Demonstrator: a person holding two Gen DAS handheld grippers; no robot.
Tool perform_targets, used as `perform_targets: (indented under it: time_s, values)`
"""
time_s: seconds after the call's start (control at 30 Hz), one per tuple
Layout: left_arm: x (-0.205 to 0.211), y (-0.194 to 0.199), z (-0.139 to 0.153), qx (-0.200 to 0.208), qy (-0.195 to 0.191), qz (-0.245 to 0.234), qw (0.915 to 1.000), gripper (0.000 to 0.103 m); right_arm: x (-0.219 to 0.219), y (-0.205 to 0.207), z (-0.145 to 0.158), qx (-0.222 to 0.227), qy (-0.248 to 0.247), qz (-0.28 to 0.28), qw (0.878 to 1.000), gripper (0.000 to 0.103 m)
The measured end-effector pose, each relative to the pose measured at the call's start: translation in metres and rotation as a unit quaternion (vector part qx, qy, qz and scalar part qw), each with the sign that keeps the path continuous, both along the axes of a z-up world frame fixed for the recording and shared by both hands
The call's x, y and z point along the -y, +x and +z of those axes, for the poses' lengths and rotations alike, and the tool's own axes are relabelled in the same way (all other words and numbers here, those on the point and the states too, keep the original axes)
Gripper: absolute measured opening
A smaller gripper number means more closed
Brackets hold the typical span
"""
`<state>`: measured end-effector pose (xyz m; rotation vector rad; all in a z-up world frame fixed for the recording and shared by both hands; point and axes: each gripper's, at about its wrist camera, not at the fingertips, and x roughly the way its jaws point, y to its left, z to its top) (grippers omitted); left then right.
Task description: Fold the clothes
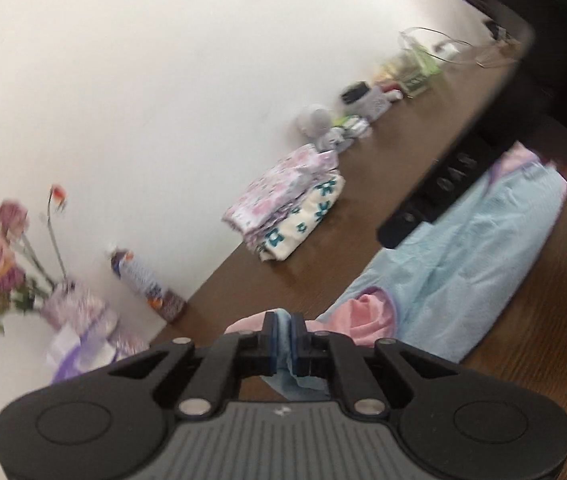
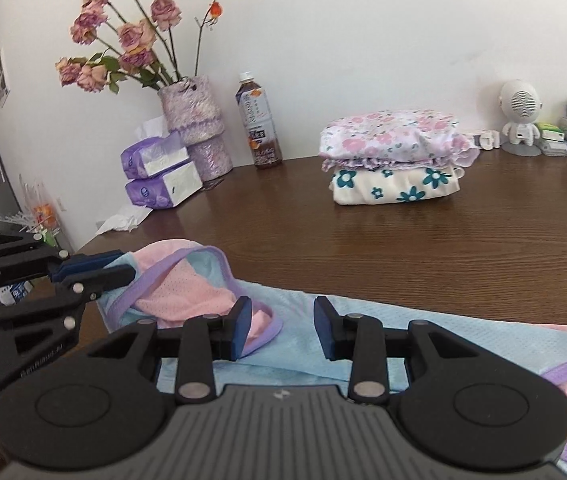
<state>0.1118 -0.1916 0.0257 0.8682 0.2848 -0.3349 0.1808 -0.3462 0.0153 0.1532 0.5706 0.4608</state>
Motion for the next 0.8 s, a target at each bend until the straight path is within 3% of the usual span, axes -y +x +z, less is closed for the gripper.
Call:
perform_targets:
  time_s: [0.13, 0.3, 0.53, 0.63, 0.7, 0.8]
  values:
    - [0.032, -0.014, -0.031, 0.01, 0.1, -0.064, 0.9929, 0.005, 0.019, 0.0, 0.002, 0.004, 0.012, -0.021, 1.0, 0.035]
    - [0.046, -0.018, -0.049, -0.005, 0.122, -0.093, 0.9881, 0.005, 0.037, 0.001, 0.003, 0.007, 0.022, -0.041, 0.999, 0.035]
    - [0.049, -0.012, -0.059, -0.033, 0.112, -0.097, 0.9884, 0.005, 0.036, -0.001, 0.002, 0.005, 0.017, -0.037, 0.999, 0.035]
    - [0.049, -0.011, -0.061, -0.042, 0.106, -0.104, 0.988, 0.006, 0.034, 0.0, 0.001, 0.004, 0.011, -0.038, 0.999, 0.04]
    - [0.048, -0.007, -0.06, -0.048, 0.085, -0.1, 0.9902, 0.007, 0.035, -0.001, 0.0, 0.004, 0.008, -0.038, 0.999, 0.04]
    - [0.041, -0.006, -0.05, -0.068, 0.027, -0.086, 0.9936, 0.018, 0.034, -0.002, 0.0, 0.005, 0.003, -0.039, 0.999, 0.04]
